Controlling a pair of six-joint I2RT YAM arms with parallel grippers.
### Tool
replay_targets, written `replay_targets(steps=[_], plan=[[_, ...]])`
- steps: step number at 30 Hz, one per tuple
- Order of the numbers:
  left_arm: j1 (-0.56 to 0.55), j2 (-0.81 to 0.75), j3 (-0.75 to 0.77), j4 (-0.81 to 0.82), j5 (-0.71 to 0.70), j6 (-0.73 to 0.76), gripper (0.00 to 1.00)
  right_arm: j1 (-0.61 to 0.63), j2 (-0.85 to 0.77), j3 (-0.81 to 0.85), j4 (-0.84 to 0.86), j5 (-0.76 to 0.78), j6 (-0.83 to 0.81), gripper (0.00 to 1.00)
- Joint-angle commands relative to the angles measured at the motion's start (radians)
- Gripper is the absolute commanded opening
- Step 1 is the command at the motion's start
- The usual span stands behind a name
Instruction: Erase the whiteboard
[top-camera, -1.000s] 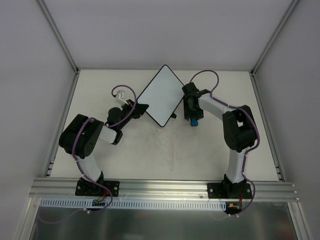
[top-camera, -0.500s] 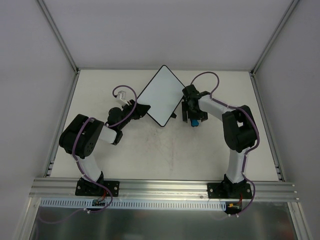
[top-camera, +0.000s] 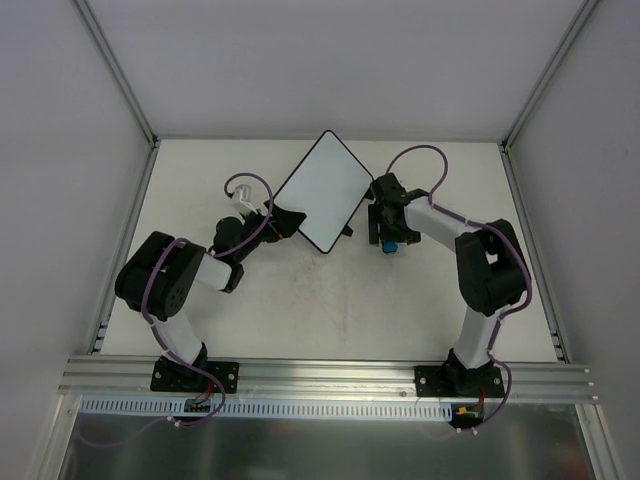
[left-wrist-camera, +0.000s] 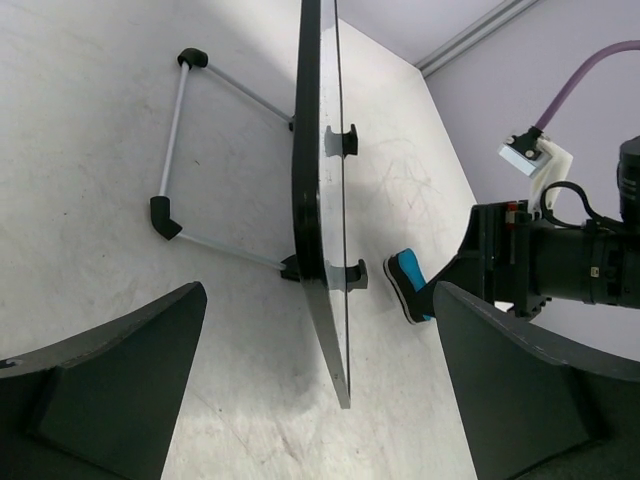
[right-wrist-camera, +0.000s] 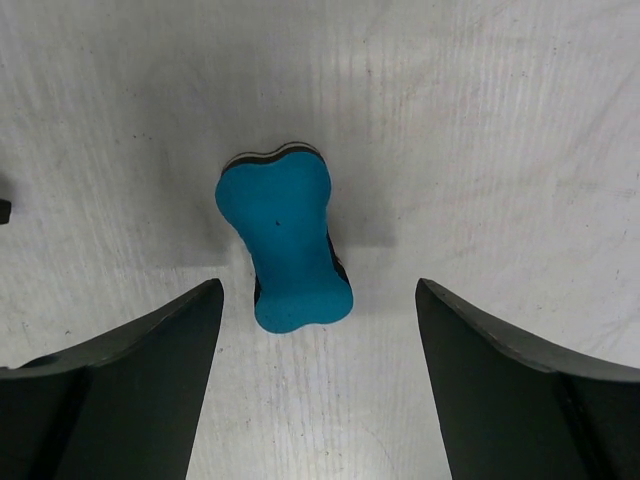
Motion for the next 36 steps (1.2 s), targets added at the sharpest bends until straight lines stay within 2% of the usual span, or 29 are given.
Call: replay_targets(steps=[1, 10, 13, 16, 18, 20, 27, 30, 36], plan=[[0.006, -0.065, -0.021, 0.284, 0.012, 0.033, 0.99, 0.004, -0.119, -0.052, 0.060, 0.037, 0.022, 0.82], [0.009, -0.202, -0.105, 0.146, -0.042, 0.092, 0.99, 0.018, -0.316, -0.201, 0.192, 0.046, 0.021, 0.83], [0.009, -0.297, -0.147, 0.053, -0.065, 0.111, 0.99, 0.038, -0.412, -0.276, 0.263, 0.057, -0.001, 0.88], [0.009, -0.434, -0.128, -0.249, -0.086, 0.125, 0.99, 0.058, -0.529, -0.350, 0.326, 0.055, -0.015, 0.98], [0.006, -0.532, -0.119, -0.440, -0.109, 0.135, 0.99, 0.061, -0.593, -0.371, 0.332, 0.065, -0.025, 0.99], [0.006, -0.600, -0.160, -0.484, -0.129, 0.151, 0.99, 0.061, -0.619, -0.373, 0.309, 0.068, -0.035, 0.99], [0.008, -0.905, -0.207, -0.835, -0.206, 0.184, 0.99, 0.064, -0.745, -0.424, 0.278, 0.028, -0.061, 0.99], [0.006, -0.985, -0.197, -0.975, -0.239, 0.209, 0.99, 0.067, -0.854, -0.488, 0.297, 0.028, -0.082, 0.99], [0.008, -1.031, -0.105, -1.243, -0.312, 0.279, 0.99, 0.069, -1.054, -0.583, 0.303, 0.054, -0.168, 0.99]])
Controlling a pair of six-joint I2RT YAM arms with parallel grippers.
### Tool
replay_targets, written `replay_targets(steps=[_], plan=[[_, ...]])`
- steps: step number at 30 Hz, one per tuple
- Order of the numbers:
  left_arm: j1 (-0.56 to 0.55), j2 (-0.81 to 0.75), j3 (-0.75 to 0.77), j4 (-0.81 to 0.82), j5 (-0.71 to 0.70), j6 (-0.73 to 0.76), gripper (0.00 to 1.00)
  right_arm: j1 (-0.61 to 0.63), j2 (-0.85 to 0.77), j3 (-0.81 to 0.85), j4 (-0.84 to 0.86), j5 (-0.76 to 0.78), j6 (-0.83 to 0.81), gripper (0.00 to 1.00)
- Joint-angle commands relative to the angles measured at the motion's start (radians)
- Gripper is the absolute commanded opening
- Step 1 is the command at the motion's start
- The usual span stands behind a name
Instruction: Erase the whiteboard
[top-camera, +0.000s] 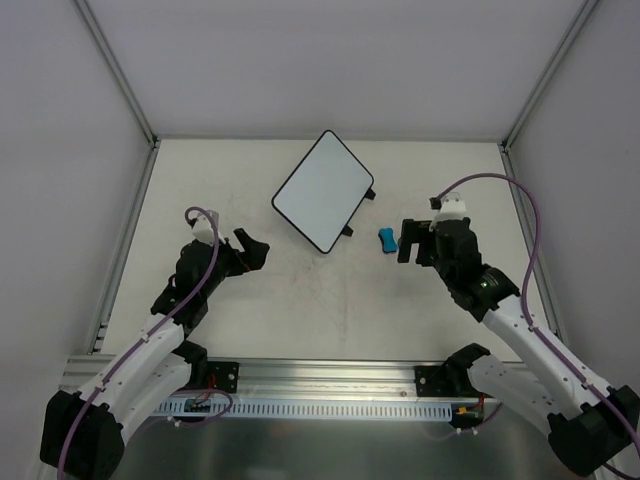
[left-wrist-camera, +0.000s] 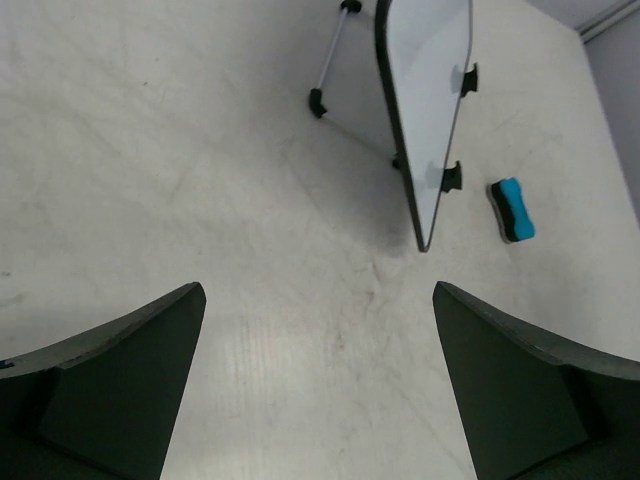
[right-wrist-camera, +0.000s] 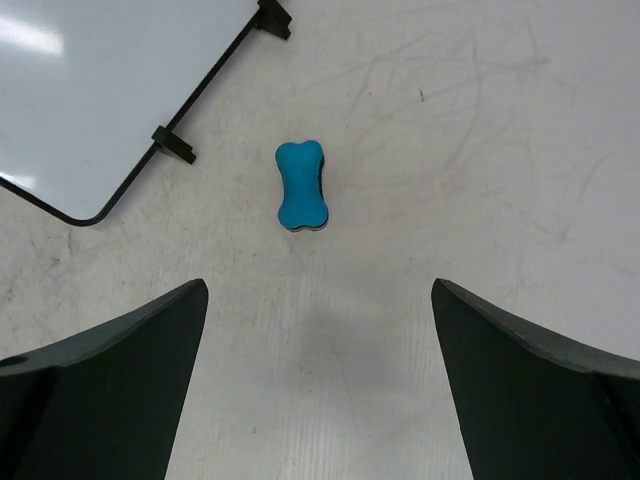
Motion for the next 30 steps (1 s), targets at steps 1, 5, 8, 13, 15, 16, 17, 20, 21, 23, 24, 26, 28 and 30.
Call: replay_targets(steps=[1, 5, 8, 13, 15, 16, 17, 20, 21, 23, 24, 26, 28, 30], plan=[[0.005, -0.028, 0.076, -0.208, -0.074, 0.075, 0.99, 0.006, -0.089, -0.030, 0.032, 0.042, -0.076, 0.99], [0.005, -0.038, 0.101, -0.298, -0.117, 0.126, 0.99, 0.008, -0.138, -0.082, 0.058, 0.104, -0.105, 0.99], [0.000, -0.051, 0.093, -0.331, -0.161, 0.167, 0.99, 0.006, -0.180, -0.146, 0.105, 0.153, -0.088, 0.99], [-0.023, -0.113, 0.061, -0.332, -0.225, 0.182, 0.99, 0.008, -0.244, -0.285, 0.220, 0.161, -0.093, 0.99], [-0.025, -0.152, 0.033, -0.318, -0.221, 0.193, 0.99, 0.006, -0.252, -0.337, 0.266, 0.140, -0.093, 0.99], [-0.026, -0.191, 0.018, -0.306, -0.226, 0.193, 0.99, 0.008, -0.258, -0.346, 0.266, 0.141, -0.096, 0.99], [-0.025, -0.212, -0.009, -0.288, -0.228, 0.193, 0.99, 0.006, -0.263, -0.351, 0.265, 0.149, -0.096, 0.99], [-0.026, -0.285, -0.040, -0.277, -0.234, 0.195, 0.99, 0.006, -0.275, -0.366, 0.297, 0.151, -0.093, 0.99], [-0.025, -0.299, -0.043, -0.277, -0.228, 0.198, 0.99, 0.006, -0.280, -0.369, 0.296, 0.155, -0.090, 0.99], [-0.026, -0.321, -0.051, -0.277, -0.220, 0.198, 0.99, 0.006, -0.284, -0.374, 0.294, 0.154, -0.085, 0.99], [-0.025, -0.325, -0.051, -0.278, -0.221, 0.198, 0.99, 0.008, -0.286, -0.375, 0.294, 0.149, -0.087, 0.99], [-0.025, -0.322, -0.048, -0.278, -0.217, 0.199, 0.99, 0.006, -0.293, -0.377, 0.294, 0.148, -0.087, 0.99], [-0.026, -0.310, -0.046, -0.277, -0.218, 0.198, 0.99, 0.006, -0.295, -0.380, 0.296, 0.145, -0.087, 0.99], [-0.025, -0.301, -0.042, -0.277, -0.217, 0.196, 0.99, 0.008, -0.296, -0.381, 0.296, 0.134, -0.087, 0.99]])
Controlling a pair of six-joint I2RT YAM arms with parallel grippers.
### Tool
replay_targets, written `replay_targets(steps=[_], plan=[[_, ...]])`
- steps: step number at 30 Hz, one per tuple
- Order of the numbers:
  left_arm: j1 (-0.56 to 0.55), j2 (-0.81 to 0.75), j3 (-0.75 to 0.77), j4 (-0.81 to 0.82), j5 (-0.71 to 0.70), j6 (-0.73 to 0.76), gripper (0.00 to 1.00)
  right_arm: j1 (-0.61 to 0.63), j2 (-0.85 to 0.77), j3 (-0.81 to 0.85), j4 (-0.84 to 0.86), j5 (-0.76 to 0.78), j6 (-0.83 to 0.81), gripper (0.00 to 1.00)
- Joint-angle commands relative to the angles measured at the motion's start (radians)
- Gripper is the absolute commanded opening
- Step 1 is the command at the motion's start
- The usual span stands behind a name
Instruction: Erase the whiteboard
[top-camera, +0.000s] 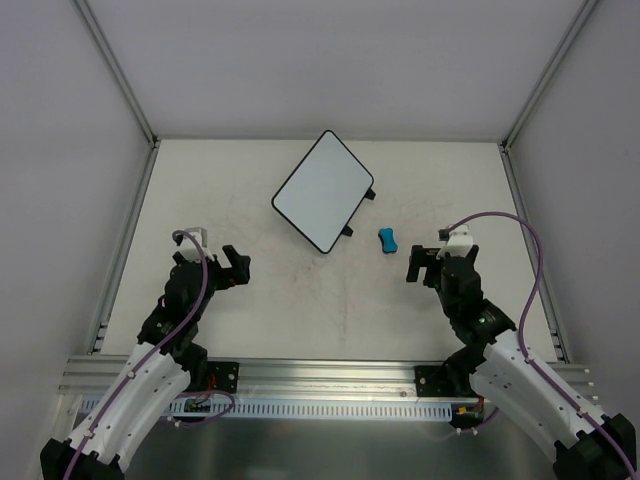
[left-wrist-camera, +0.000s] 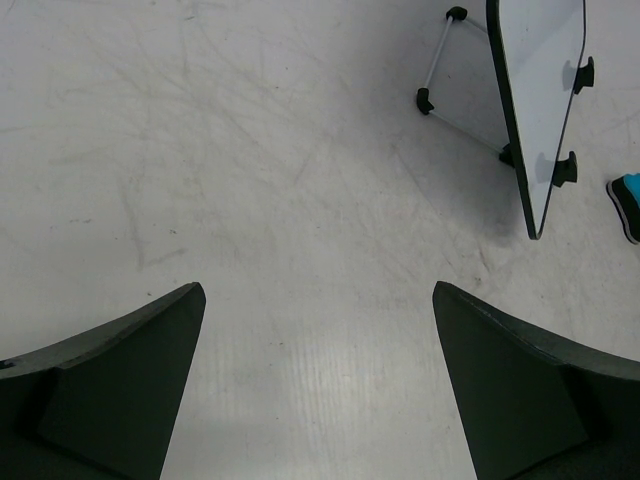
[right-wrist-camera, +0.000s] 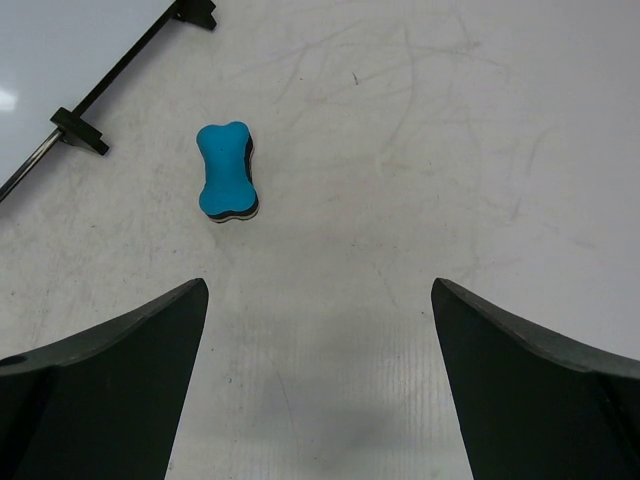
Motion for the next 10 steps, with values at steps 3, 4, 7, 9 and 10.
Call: replay_targets(steps=[3, 4, 7, 9, 10], plan=[[-0.010, 0.017, 0.004, 0.029, -0.007, 0.021, 0.99, 0.006, -0.012, -0.008, 0.055, 0.019, -0.003, 0.99], [-0.009, 0.016, 0.004, 0.027, -0.007, 0.021, 0.99, 0.006, -0.012, -0.008, 0.055, 0.019, -0.001, 0.99], [-0.009, 0.012, 0.004, 0.027, -0.007, 0.023, 0.99, 0.006, -0.017, -0.011, 0.056, 0.003, -0.006, 0.99], [-0.010, 0.011, 0.002, 0.027, -0.007, 0.021, 0.99, 0.006, -0.021, -0.011, 0.056, -0.007, -0.006, 0.99], [-0.009, 0.008, 0.002, 0.026, -0.007, 0.021, 0.99, 0.006, -0.025, -0.011, 0.056, -0.005, -0.006, 0.99]])
